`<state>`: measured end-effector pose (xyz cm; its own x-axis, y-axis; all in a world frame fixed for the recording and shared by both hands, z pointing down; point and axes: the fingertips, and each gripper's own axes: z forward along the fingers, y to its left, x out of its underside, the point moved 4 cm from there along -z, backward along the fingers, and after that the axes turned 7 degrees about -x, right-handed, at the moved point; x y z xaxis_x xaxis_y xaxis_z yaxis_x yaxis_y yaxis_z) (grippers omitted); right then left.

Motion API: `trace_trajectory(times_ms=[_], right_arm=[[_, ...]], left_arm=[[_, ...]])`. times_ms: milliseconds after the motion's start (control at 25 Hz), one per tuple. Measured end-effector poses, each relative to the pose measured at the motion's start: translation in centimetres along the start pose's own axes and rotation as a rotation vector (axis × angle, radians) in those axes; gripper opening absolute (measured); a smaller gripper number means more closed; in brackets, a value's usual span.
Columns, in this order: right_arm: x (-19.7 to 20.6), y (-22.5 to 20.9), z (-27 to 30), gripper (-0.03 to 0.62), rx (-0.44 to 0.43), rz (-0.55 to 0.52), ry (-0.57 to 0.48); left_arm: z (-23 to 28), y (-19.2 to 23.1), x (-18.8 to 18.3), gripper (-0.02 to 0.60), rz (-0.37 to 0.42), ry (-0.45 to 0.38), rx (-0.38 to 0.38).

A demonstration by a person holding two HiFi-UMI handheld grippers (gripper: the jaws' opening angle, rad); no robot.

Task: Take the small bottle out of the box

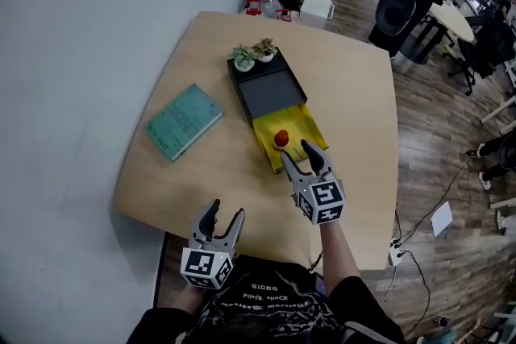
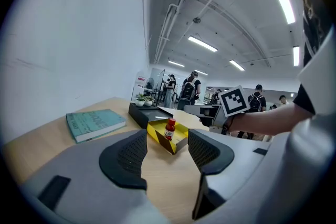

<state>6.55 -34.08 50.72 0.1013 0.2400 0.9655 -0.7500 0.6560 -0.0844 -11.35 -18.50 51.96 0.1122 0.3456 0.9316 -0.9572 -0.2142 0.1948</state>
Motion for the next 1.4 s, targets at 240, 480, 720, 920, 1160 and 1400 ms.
trace_trajectory(times_ms=[240, 480, 720, 920, 1160, 1400], right_arm=[[1.0, -1.3, 3.6, 0.236, -0.017, -0.007, 0.056], [2.6, -3.0, 6.3, 0.236, -0.025, -0.009, 0.099], [4.6, -3.8, 8.5, 0.236, -0.036, 0.014, 0.142], [6.1, -3.9, 9.8, 0.236, -0.048, 0.016, 0.185], [7.1, -4.4, 10.5, 0.235, -0.034, 0.019, 0.216], [7.3, -4.6, 10.8, 0.176, -0.011, 0.006, 0.221]], left_arm=[[0.7, 0.8, -0.6, 0.250, -0.013, -0.016, -0.032], [1.4, 2.1, -1.1, 0.250, -0.005, -0.021, -0.088], [2.4, 2.7, -1.5, 0.250, 0.003, -0.007, -0.111], [3.3, 2.9, -2.2, 0.250, 0.019, 0.002, -0.112], [3.2, 4.0, -0.9, 0.250, 0.009, 0.046, -0.125], [4.0, 4.1, -0.7, 0.250, 0.019, 0.069, -0.108]])
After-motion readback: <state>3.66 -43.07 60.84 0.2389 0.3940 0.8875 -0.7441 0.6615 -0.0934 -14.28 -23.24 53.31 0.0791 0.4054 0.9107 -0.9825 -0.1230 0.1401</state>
